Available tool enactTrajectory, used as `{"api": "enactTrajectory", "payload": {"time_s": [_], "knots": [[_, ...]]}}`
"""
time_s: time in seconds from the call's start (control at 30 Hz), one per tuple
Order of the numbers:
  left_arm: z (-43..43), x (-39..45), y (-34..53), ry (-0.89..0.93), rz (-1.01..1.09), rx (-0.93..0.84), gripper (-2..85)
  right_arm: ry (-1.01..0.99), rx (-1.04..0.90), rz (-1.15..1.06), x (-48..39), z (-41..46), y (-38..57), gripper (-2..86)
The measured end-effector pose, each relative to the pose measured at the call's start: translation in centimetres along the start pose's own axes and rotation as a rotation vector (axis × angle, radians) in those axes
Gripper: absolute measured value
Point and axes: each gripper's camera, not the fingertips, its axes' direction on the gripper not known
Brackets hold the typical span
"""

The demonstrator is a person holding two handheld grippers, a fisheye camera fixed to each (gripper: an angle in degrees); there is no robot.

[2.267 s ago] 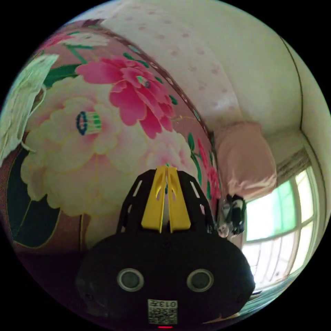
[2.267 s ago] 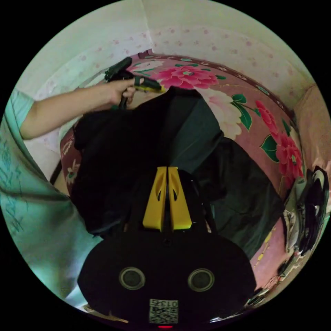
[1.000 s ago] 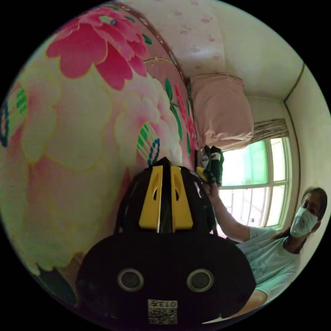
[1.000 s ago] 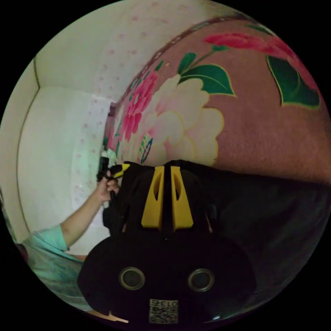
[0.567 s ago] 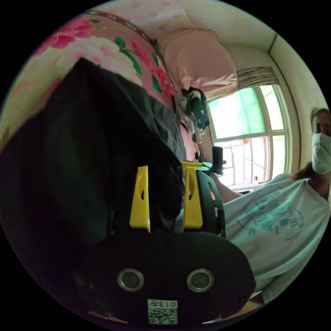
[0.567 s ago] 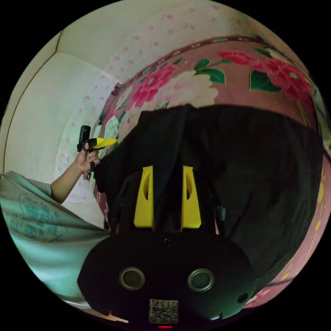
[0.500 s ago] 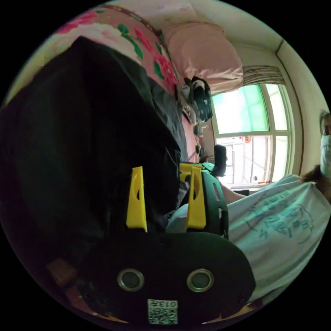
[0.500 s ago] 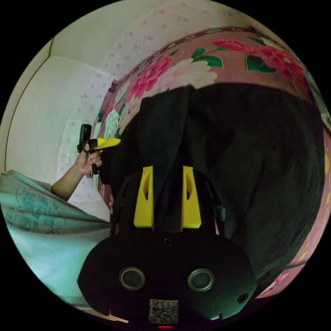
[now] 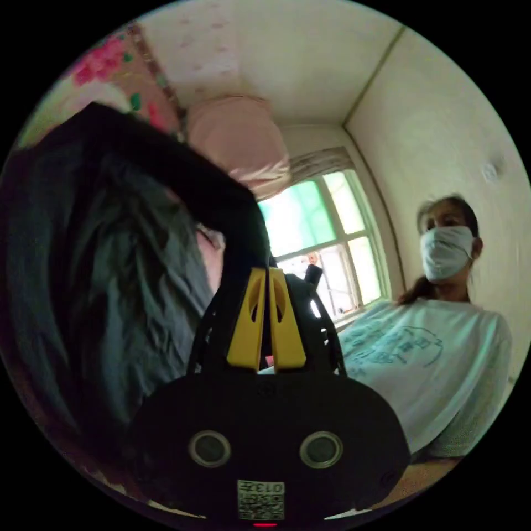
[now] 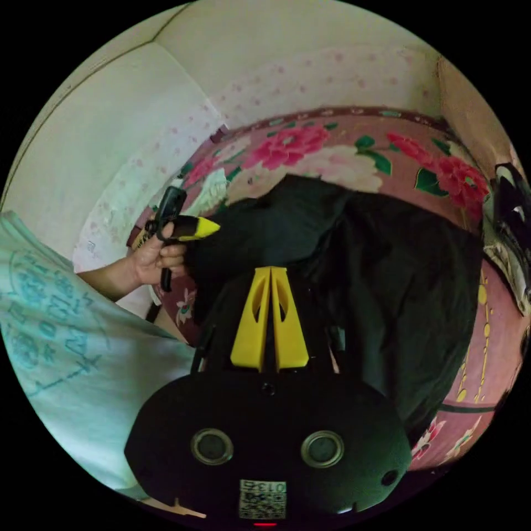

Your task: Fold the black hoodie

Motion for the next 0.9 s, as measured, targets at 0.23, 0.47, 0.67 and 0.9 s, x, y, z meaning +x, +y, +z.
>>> {"api": "enactTrajectory", "payload": {"time_s": [0.23,0.47,0.67,0.9], "knots": [[-3.0,-9.7,11.3,-0.129,-0.560,0.013,11.5,-0.115,-0.258,0.218,1.0,6.1,4.5,11.6],[-2.4,-6.9,5.7,-0.507,-0.248,-0.038,13.5,-0.084,-0.374,0.240,-1.5,10.9,6.6,10.6],[4.7,-11.9,1.4,-0.710,-0.185,-0.387,1.8,-0.002,-0.475,0.166,-4.8,14.2,5.7,2.2],[3.0,-9.4,5.3,-0.525,-0.072,-0.373,0.7,0.055,-0.441,0.047,-6.4,7.3,6.0,1.4]]}}
